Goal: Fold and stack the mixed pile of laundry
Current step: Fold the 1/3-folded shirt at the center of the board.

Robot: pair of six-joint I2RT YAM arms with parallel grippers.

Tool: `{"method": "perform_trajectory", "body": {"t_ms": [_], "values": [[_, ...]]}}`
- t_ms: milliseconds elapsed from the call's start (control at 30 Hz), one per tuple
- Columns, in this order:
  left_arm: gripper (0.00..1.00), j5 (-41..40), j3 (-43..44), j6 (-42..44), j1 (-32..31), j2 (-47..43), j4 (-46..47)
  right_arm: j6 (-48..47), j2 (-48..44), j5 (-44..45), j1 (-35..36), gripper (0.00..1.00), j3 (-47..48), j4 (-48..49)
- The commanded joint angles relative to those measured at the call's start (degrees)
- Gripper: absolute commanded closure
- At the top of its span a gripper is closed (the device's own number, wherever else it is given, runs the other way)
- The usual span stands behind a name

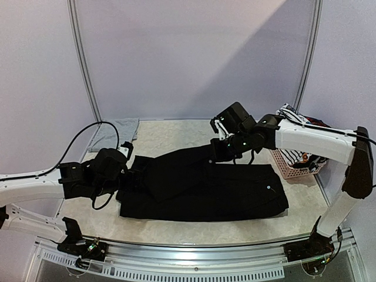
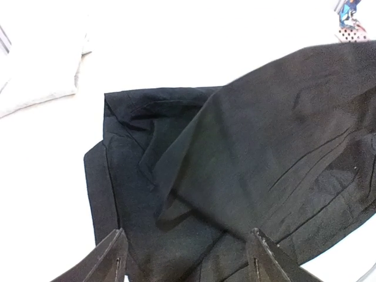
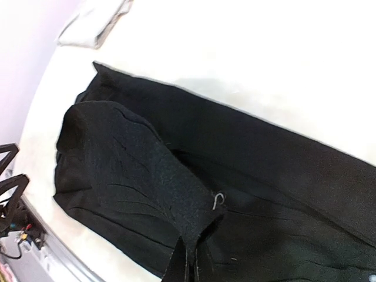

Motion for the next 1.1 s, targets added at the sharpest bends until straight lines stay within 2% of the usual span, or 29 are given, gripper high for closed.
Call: {"method": "perform_trajectory", "body": {"t_ms": [0,267,633,1067], "values": [[0.28,-1.5,1.1,0.8,-0.2,0.5,-1.1,-1.6,-4.8,7.7,-2.5,1.0,0.5,-6.6],[0.29,-1.9,1.5,1.0,-0.2,3.2,-0.1,-0.7,-11.0,10.9,-7.1,1.0,-3.8,-9.2],[0.3,-3.0,2.0,1.2,0.1,6.2,1.6,1.2,-14.1,12.5,-11.9,1.0,-11.2,-9.3],[0.34,0.0,9.8,4.5,3.1,16.6,5.1,-0.7,-10.8,13.1,-15.5,1.0,-12.7,-8.8]]}}
